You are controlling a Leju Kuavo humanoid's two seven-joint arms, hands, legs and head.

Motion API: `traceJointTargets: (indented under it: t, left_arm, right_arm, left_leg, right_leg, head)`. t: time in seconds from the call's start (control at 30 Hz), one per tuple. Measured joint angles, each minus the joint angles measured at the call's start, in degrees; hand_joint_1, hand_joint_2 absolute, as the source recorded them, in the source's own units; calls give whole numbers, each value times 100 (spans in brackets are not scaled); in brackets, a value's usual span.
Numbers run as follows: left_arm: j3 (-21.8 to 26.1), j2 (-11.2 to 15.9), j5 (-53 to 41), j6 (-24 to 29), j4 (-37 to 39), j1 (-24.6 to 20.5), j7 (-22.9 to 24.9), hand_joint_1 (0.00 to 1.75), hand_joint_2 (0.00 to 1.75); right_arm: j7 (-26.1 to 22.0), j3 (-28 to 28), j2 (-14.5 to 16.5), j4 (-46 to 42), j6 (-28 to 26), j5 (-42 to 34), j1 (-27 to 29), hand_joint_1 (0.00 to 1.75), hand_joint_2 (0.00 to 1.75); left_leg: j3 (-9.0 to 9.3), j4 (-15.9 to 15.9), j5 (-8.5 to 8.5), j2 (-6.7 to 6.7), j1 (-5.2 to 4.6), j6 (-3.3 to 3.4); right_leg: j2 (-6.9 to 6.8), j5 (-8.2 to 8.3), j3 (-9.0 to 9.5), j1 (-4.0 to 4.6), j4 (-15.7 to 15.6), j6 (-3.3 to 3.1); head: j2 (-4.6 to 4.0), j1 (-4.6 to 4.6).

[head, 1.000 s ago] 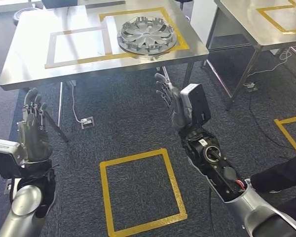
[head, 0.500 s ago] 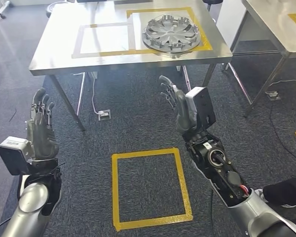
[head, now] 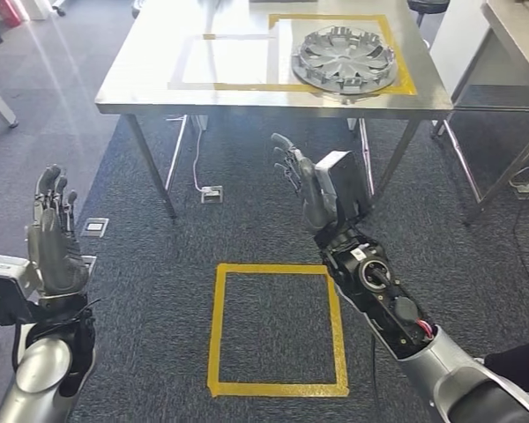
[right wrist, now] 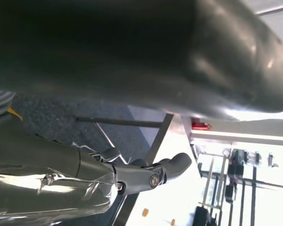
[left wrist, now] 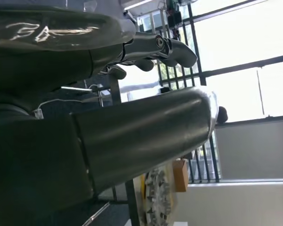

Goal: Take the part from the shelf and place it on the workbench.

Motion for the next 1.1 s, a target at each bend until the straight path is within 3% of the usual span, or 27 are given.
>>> traceJointTargets:
  t: [0.07, 0.1, 0.13, 0.2, 0.23, 0.27, 0.3, 0.33, 0.4, 0.43, 0.5, 0.57, 0.63, 0.7, 0.77, 0.8, 0.83, 0.87, 0.93, 1.0, 1.07, 1.1]
  left_arm:
    - [0, 4, 1, 8, -9, 4, 17, 0, 0]
    - [0, 5, 1, 11, -14, 0, 22, 0, 0]
    - [0, 2, 1, 19, -20, -4, 27, 0, 0]
    - [0, -5, 1, 28, -26, -11, 36, 0, 0]
    - [0, -8, 2, 32, -26, -6, 40, 0, 0]
    - [0, -8, 2, 32, -26, -2, 43, 0, 0]
    - [0, -8, 3, 33, -26, 2, 44, 0, 0]
    - [0, -8, 3, 36, -27, 4, 45, 0, 0]
    - [0, -8, 3, 48, -31, 3, 46, 0, 0]
    - [0, -8, 2, 60, -33, 0, 51, 0, 0]
    - [-1, -7, -1, 81, -42, 0, 61, 0, 0]
    - [-2, -3, -3, 90, -49, 10, 67, 0, 0]
    - [-2, 3, -9, 95, -58, 5, 70, 0, 0]
    - [-3, 4, -15, 98, -67, 2, 83, 0, 0]
    - [-4, 3, -20, 102, -68, 20, 101, 0, 0]
    - [-4, 4, -24, 105, -68, 27, 108, 0, 0]
    - [-4, 6, -29, 109, -69, 30, 113, 0, 0]
    - [-4, 9, -34, 111, -76, 30, 115, 0, 0]
    - [-5, 14, -41, 115, -102, 17, 118, 0, 0]
    - [-6, 16, -45, 117, -128, 3, 120, 0, 0]
    - [-7, 23, -47, 125, -141, 4, 121, 0, 0]
    - [-7, 28, -48, 129, -145, 3, 122, 0, 0]
  right_arm:
    - [8, -1, 0, -9, -3, 13, 0, 0, 0]
    - [13, -4, 0, -17, -5, 23, -1, 0, 0]
    - [21, -8, 0, -26, -8, 33, 0, 0, 0]
    - [39, -13, 0, -36, -11, 47, 21, 0, 0]
    - [48, -10, -1, -37, -10, 51, 42, 0, 0]
    - [53, -9, -1, -37, -10, 54, 66, 0, 0]
    - [56, -9, -2, -37, -10, 56, 84, 0, 0]
    - [57, -9, -2, -40, -10, 57, 94, 0, 0]
    - [59, -13, -2, -45, -11, 57, 97, 0, 0]
    - [61, -13, -2, -49, -11, 57, 98, 0, 0]
    - [68, -10, -2, -51, -10, 58, 109, 0, 0]
    - [72, -2, 3, -61, -9, 59, 110, 0, 0]
    - [76, -5, 9, -78, -15, 60, 99, 0, 0]
    - [86, -10, 11, -91, -20, 61, 100, 0, 0]
    - [98, -6, 11, -96, -17, 62, 112, 0, 0]
    - [103, -6, 11, -96, -17, 62, 115, 0, 0]
    - [105, -6, 11, -96, -17, 62, 115, 0, 0]
    - [107, -6, 11, -98, -16, 62, 113, 0, 0]
    - [105, -7, 11, -114, -13, 62, 108, 0, 0]
    - [105, -9, 11, -134, -10, 62, 106, 0, 0]
    - [105, -6, 11, -143, -9, 62, 105, 0, 0]
    - [106, -6, 11, -144, -9, 62, 104, 0, 0]
  left_leg:
    - [-9, -35, 38, -132, 21, 56]
    - [-4, -60, 59, -190, 41, 86]
    - [4, -83, 80, -246, 62, 115]
    - [-3, -89, 100, -365, 75, 145]
    - [-9, -85, 105, -435, 74, 149]
    - [-13, -80, 107, -506, 73, 150]
    - [-14, -72, 108, -585, 74, 148]
    - [-11, -59, 107, -665, 77, 144]
    - [-22, -17, 98, -814, 77, 115]
    - [-52, 14, 98, -882, 77, 88]
    - [-143, 47, 137, -1006, 94, 4]
    - [-208, 62, 170, -1079, 110, -76]
    - [-332, 306, 23, -855, 91, -125]
    - [-678, 1016, -328, -547, 99, -159]
    - [-1027, 1705, -565, -456, 121, -178]
    - [-1063, 1779, -543, -435, 125, -176]
    - [-964, 1595, -417, -412, 124, -166]
    - [-754, 1216, -235, -355, 117, -144]
    - [-314, 386, 27, -67, 61, -73]
    - [-155, 38, 71, 94, -4, -6]
    - [-161, 9, 88, -36, -9, 43]
    - [-158, -7, 102, -108, 3, 69]
  right_leg:
    - [-66, -33, 2, -4, 14, 49]
    - [34, -116, -34, -15, 107, 73]
    - [191, -263, -125, -30, 328, 97]
    - [523, -664, -461, -61, 1112, 135]
    - [582, -809, -633, -69, 1505, 152]
    - [604, -854, -740, -73, 1739, 166]
    - [612, -776, -741, -81, 1736, 173]
    - [630, -589, -629, -94, 1489, 173]
    - [838, -176, -271, -137, 686, 171]
    - [965, -78, -116, -157, 362, 172]
    - [1094, -84, -9, -158, 140, 161]
    - [962, -66, 8, -155, 96, 109]
    - [808, -30, 34, -168, 39, 34]
    - [655, -14, 31, -151, 18, -17]
    - [496, -13, 13, -127, 19, -29]
    - [415, -14, 8, -120, 19, -29]
    - [341, -16, 10, -115, 19, -27]
    - [271, -21, 18, -110, 19, -22]
    - [149, -42, 30, -80, 23, 8]
    - [34, -67, 42, -43, 21, 52]
    - [-65, -97, 54, -36, 20, 103]
    - [-4, -157, 31, -47, 76, 134]
  head:
    - [0, 20]
    - [0, 29]
    - [0, 59]
    - [0, 129]
    - [0, 160]
    - [0, 175]
    - [0, 189]
    - [0, 209]
    - [0, 253]
    - [0, 263]
    - [0, 257]
    - [0, 247]
    - [0, 197]
    - [0, 115]
    - [0, 53]
    - [0, 29]
    - [0, 14]
    - [0, 1]
    - [0, -20]
    - [0, -11]
    - [0, 9]
    - [0, 17]
